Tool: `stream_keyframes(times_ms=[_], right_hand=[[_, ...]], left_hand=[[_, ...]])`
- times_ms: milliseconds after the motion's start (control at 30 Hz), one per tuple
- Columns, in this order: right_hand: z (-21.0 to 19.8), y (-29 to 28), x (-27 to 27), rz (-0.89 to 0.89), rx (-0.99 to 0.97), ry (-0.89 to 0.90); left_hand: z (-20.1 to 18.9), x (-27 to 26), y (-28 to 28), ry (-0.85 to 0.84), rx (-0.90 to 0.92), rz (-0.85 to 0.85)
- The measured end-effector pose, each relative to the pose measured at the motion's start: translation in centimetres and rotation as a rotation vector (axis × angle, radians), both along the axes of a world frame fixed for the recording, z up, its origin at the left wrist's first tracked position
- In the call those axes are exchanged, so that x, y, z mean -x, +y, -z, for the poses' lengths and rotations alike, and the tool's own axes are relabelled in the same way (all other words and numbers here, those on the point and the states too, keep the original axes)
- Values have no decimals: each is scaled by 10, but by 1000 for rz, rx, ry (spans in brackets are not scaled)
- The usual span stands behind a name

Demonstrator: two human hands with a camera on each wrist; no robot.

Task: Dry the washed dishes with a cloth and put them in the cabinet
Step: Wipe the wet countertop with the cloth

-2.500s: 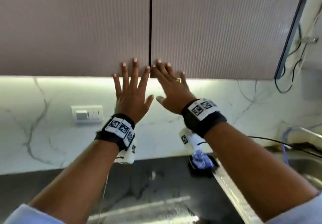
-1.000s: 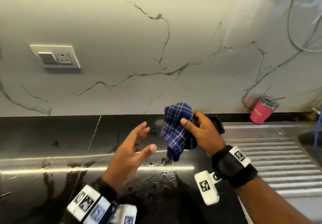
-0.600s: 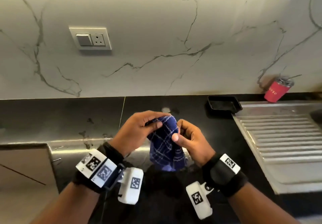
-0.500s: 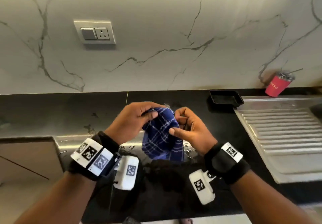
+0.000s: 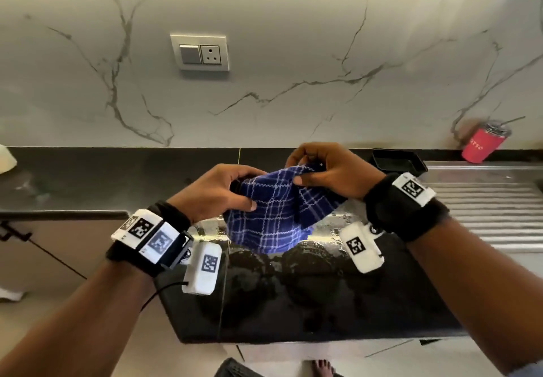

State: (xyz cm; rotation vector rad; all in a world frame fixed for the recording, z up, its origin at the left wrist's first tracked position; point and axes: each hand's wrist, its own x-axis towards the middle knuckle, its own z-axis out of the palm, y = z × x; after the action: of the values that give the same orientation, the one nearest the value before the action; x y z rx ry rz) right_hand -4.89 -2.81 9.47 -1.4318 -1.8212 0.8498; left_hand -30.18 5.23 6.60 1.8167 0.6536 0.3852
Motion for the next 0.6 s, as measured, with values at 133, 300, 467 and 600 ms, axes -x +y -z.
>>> stream_keyframes(times_ms=[133, 300, 467, 600], right_hand=[[-21, 8, 9, -75, 21, -34], [-26, 4, 5, -139, 111, -111], [-10, -7, -22, -124, 230, -71], [13, -12, -32, -105, 260, -65]], left_hand=[[4, -8, -9, -65, 342, 40], [13, -31, -19, -48, 313, 80], [22, -22, -17, -123, 87, -110], [37, -5, -20, -79, 32, -163]])
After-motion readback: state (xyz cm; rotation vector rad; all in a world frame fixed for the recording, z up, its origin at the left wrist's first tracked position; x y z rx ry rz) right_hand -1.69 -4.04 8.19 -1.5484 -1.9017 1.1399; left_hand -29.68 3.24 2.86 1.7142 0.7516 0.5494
